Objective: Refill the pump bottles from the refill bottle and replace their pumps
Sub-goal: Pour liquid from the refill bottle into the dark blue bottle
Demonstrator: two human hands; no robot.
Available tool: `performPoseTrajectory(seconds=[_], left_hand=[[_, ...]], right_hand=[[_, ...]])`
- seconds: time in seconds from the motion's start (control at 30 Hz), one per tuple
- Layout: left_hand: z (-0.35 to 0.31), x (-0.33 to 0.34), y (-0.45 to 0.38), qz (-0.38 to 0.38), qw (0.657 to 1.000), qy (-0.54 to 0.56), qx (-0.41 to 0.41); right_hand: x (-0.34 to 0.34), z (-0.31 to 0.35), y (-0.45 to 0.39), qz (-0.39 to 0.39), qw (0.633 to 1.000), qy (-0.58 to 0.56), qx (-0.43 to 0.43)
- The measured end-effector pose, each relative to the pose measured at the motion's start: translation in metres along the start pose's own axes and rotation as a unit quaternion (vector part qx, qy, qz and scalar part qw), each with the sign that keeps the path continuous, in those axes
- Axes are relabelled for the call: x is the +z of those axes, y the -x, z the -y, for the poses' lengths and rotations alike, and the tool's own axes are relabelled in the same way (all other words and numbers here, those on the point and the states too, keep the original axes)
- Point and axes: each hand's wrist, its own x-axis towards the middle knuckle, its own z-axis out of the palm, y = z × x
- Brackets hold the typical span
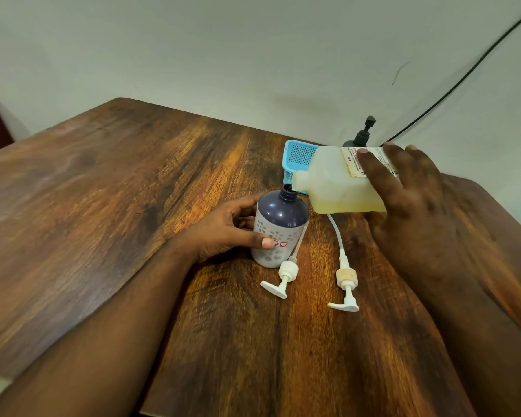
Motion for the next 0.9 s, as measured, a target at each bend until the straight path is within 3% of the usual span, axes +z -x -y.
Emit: performPoseTrajectory(seconds=[0.9], left_hand=[[-0.0039,0.0016,0.0025,-0.001,1.0,0.009,-0.004]], right_hand=[[0.0021,-0.0032,-0.0018,-0.019,1.0,0.012,-0.013]])
